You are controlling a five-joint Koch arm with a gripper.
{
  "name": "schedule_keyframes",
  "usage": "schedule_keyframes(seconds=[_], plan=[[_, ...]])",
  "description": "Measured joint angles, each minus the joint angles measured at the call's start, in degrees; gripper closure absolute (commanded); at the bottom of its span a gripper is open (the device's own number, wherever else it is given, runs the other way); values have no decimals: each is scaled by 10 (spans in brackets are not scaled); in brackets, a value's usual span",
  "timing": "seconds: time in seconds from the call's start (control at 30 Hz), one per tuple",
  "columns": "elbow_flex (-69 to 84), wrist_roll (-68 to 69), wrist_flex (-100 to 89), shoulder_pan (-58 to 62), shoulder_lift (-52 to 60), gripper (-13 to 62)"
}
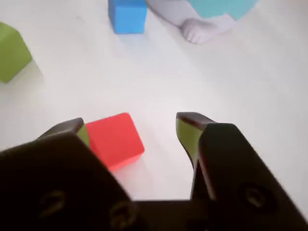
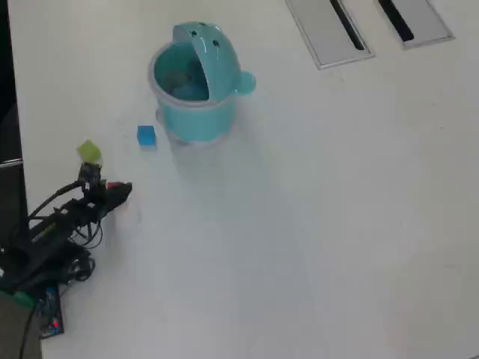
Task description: Grasp RGB lego blocks and put them in the bin one by one.
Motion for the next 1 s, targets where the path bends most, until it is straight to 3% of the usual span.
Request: schedule_keyframes(seconds=[0.57,1.0], plan=[[2,0,48,-21,-8,171],[-38,0,53,-25,-108,171]])
